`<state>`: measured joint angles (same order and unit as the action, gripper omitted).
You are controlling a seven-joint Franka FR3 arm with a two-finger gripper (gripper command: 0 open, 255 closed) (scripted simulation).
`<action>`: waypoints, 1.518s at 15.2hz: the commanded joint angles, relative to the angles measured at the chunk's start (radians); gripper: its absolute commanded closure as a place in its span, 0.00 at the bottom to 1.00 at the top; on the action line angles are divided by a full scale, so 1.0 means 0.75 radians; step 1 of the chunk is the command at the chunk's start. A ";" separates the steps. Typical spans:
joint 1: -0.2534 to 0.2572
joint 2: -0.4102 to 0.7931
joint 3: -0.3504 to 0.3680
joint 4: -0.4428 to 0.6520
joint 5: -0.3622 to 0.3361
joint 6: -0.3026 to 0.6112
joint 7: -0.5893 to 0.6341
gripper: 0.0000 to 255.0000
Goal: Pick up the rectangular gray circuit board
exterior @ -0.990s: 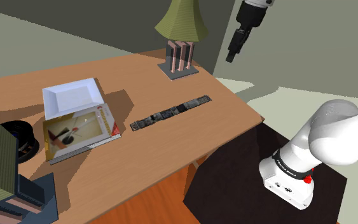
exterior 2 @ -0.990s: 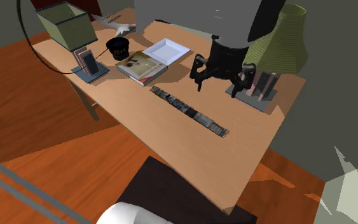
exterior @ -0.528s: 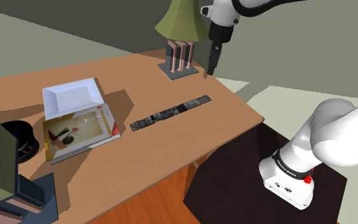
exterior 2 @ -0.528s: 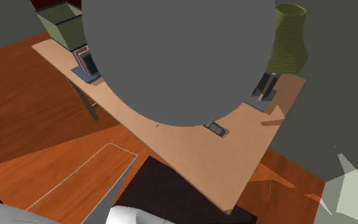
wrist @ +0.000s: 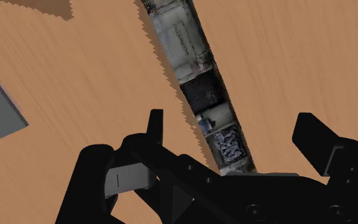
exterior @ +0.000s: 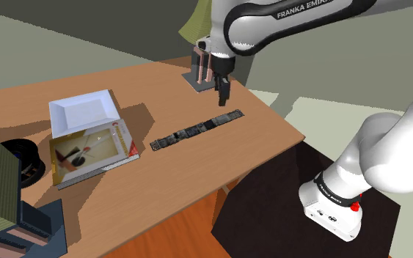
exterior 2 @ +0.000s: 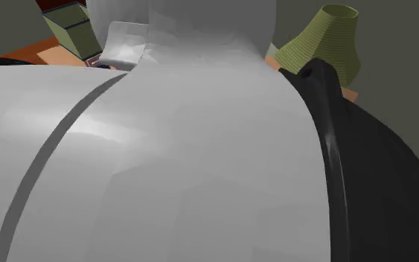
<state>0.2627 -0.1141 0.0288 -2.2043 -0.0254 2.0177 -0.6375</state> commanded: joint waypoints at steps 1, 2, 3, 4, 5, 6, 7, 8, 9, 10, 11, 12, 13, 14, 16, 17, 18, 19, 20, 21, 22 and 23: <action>0.021 0.080 0.017 0.010 -0.018 0.052 -0.075 0.00; 0.032 0.119 0.027 0.021 -0.029 0.072 -0.107 0.00; 0.042 0.158 0.037 0.031 -0.040 0.092 -0.138 0.00; 0.053 0.197 0.048 0.042 -0.052 0.111 -0.169 0.00; 0.063 0.236 0.058 0.052 -0.065 0.131 -0.198 0.00; 0.073 0.273 0.069 0.062 -0.080 0.150 -0.226 0.00; 0.084 0.311 0.080 0.072 -0.095 0.169 -0.254 0.00; 0.086 0.318 0.082 0.074 -0.098 0.173 -0.259 0.00; 0.086 0.328 0.082 0.067 -0.100 0.189 -0.257 0.00; 0.086 0.339 0.081 0.061 -0.102 0.206 -0.255 0.00; 0.086 0.350 0.081 0.055 -0.105 0.222 -0.252 0.00; 0.086 0.361 0.080 0.050 -0.107 0.239 -0.250 0.00; 0.086 0.372 0.080 0.045 -0.110 0.255 -0.247 0.00; 0.087 0.384 0.079 0.040 -0.112 0.271 -0.245 0.00; 0.087 0.403 0.078 0.033 -0.116 0.297 -0.241 0.00; 0.087 0.403 0.078 0.033 -0.116 0.297 -0.241 0.00; 0.087 0.402 0.078 0.033 -0.116 0.296 -0.241 1.00; 0.087 0.403 0.078 0.034 -0.116 0.296 -0.240 1.00; 0.087 0.402 0.078 0.034 -0.116 0.295 -0.240 1.00; 0.087 0.402 0.078 0.034 -0.116 0.295 -0.240 1.00; 0.088 0.402 0.078 0.034 -0.116 0.295 -0.240 1.00; 0.088 0.402 0.078 0.034 -0.116 0.295 -0.240 1.00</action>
<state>0.3283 0.1874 0.0877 -2.1788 -0.1126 2.2391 -0.8175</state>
